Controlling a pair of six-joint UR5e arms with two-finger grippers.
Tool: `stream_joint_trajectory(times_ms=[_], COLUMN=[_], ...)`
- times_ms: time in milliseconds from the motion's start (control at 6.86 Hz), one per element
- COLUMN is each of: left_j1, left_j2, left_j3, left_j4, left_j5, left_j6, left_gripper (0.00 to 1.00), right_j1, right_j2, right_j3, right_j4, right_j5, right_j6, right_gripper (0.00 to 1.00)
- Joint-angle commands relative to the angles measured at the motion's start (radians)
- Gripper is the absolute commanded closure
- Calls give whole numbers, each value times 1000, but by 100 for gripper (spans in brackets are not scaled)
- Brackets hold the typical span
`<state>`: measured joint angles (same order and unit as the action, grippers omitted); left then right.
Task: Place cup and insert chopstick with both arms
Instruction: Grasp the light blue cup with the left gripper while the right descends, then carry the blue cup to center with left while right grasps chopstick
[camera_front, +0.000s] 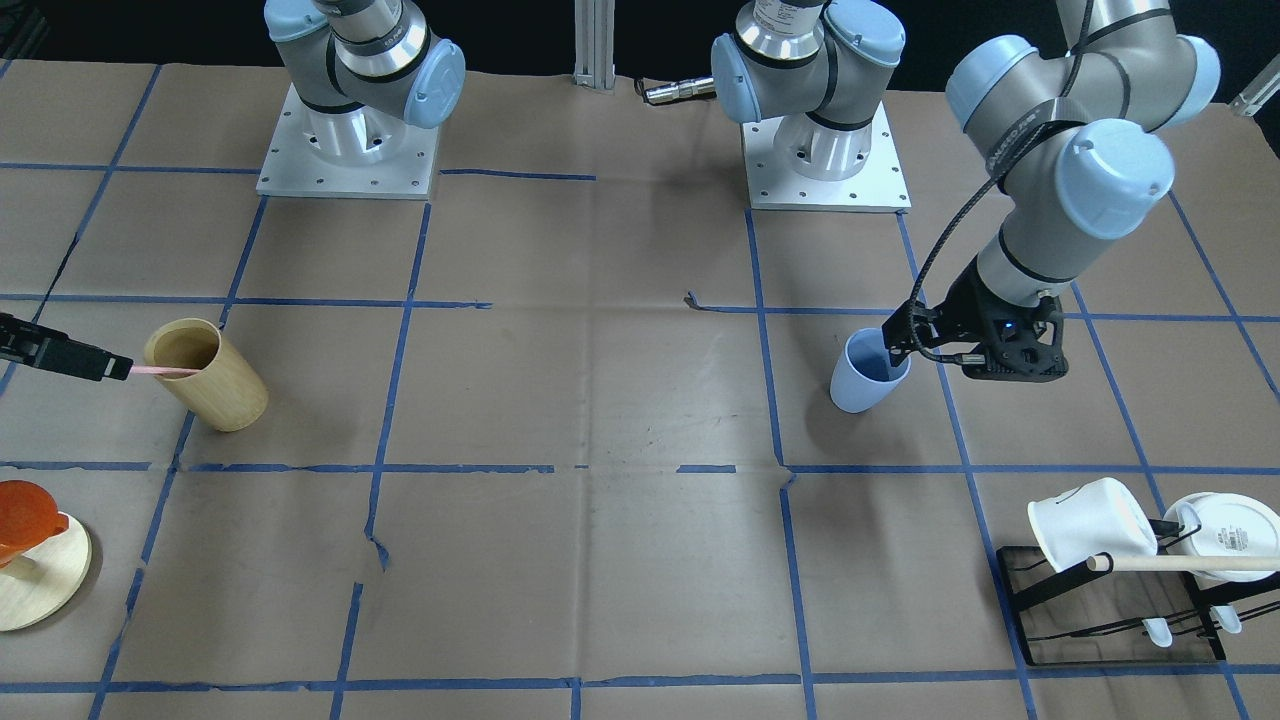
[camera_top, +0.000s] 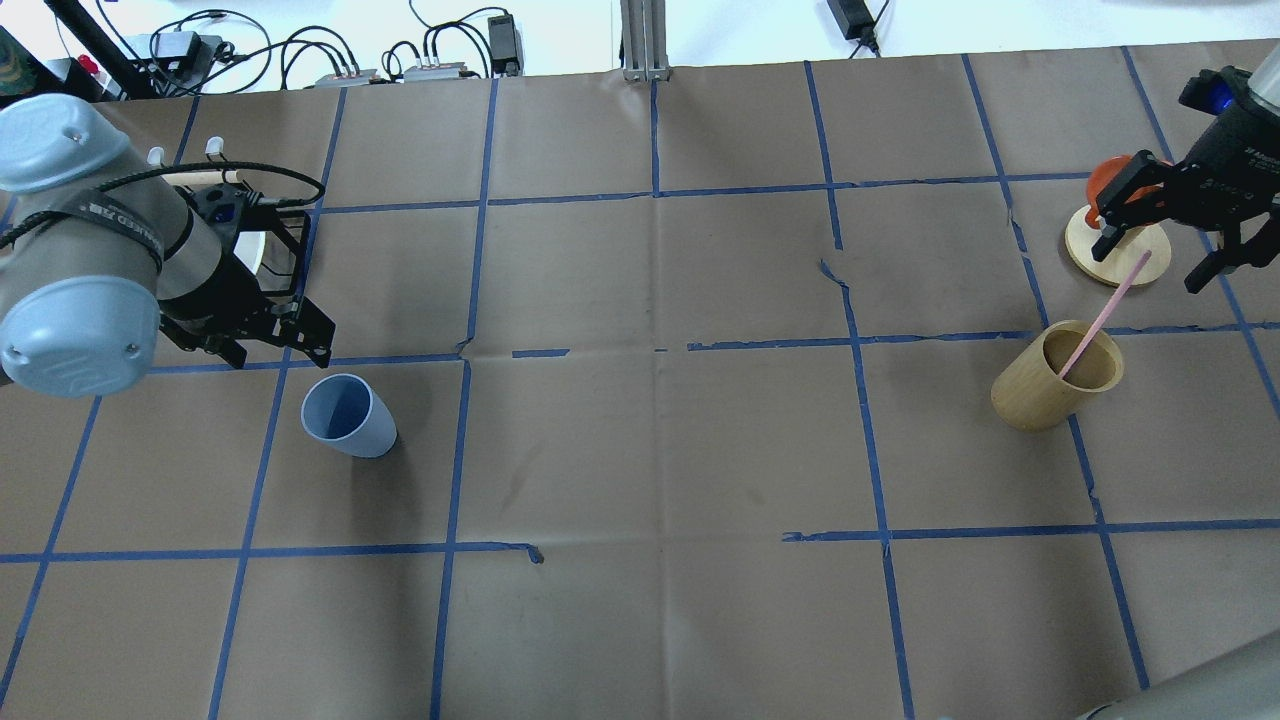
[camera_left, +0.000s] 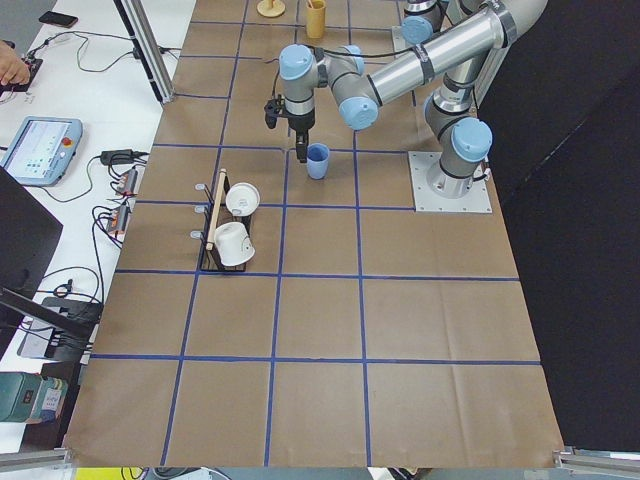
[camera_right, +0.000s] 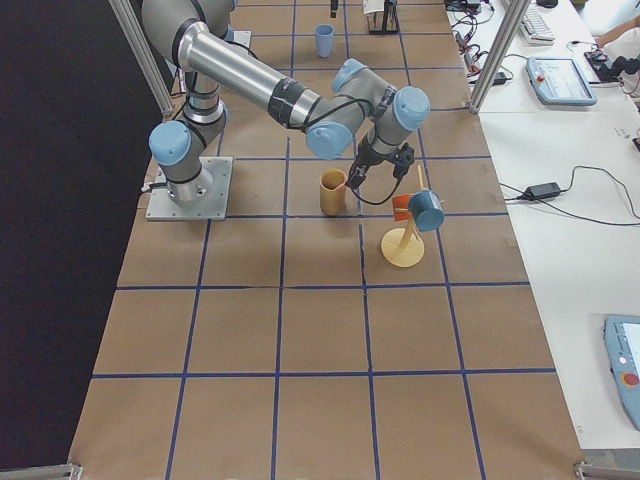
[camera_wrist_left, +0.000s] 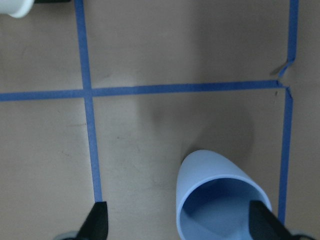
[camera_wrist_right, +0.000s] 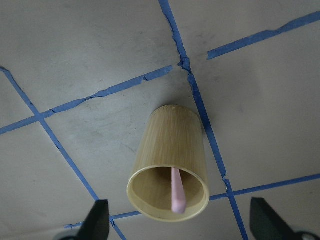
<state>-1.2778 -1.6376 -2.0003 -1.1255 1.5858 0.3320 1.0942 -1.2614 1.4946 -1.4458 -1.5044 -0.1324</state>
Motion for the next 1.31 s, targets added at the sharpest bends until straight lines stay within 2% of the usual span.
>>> stream_joint_trajectory(times_ms=[0,146,292,438,583,729,875,1021,1167], left_j1=[2,0,-2,-2,-2,-2,-2,-3,-3], left_j2=[-8,-25,-36,-41,-42,-44,-41,-41,-39], left_j3=[-92,-97,-95,-95,-95,-95,-94,-94,-92], left_j4=[108,108,110,110,112,115,116,116,116], left_j5=[0,2,2,3,2,-3,-7,-7,-9], left_j6=[4,5,7,1,-2,-7,-10,-11,-11], left_gripper=[0,0,0,0,27,64,77,83,90], right_j1=[1,1,1,1,0,1,1,1,1], right_j2=[20,34,34,34,34,33,33,31,30], right_j3=[1,0,1,1,0,1,1,1,1], right_j4=[-22,-28,-28,-22,-16,-12,-8,-7,-2], right_j5=[7,9,6,-5,-7,-7,-7,-7,-7], right_j6=[-3,-3,-4,-4,-6,-6,-6,-7,-7], right_gripper=[3,5,16,35,46,49,52,57,68])
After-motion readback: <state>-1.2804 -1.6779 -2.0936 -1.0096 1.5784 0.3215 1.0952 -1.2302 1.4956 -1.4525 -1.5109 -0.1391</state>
